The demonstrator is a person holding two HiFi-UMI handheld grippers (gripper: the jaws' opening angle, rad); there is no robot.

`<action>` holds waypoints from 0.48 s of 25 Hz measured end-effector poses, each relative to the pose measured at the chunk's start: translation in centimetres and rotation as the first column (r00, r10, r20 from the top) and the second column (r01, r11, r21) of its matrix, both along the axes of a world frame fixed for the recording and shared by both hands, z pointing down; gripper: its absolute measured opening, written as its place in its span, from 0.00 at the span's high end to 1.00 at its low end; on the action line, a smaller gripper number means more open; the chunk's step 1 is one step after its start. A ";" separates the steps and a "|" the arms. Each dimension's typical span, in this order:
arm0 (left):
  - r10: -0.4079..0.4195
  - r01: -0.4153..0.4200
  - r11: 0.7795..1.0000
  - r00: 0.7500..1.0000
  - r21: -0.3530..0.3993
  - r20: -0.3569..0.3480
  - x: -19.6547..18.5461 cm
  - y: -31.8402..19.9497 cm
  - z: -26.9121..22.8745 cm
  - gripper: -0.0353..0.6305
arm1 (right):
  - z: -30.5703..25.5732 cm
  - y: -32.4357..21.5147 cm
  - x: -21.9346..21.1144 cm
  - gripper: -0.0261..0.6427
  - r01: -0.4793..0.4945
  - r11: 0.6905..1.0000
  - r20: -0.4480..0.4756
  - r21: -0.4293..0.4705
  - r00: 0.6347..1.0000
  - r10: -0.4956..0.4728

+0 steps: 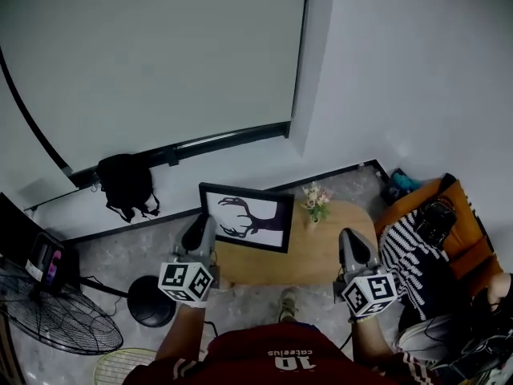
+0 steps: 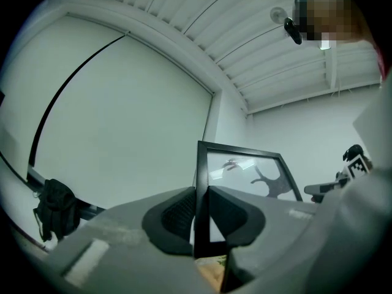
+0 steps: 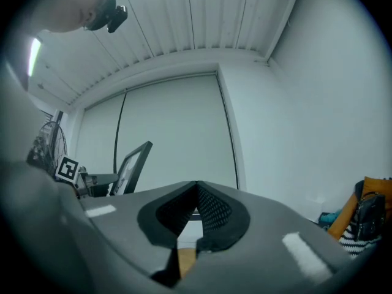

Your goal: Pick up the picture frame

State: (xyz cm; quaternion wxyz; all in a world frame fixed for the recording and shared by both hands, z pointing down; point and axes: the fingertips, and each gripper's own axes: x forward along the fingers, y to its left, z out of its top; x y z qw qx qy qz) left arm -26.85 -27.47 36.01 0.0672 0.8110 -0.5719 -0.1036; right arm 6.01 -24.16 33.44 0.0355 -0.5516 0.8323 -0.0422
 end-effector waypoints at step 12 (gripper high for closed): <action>-0.050 0.049 0.999 0.997 0.018 0.051 -0.1 1.1 -1.8 0.83 | -1.4 0.0 1.3 0.96 -0.042 0.999 -0.028 -0.001 0.999 0.042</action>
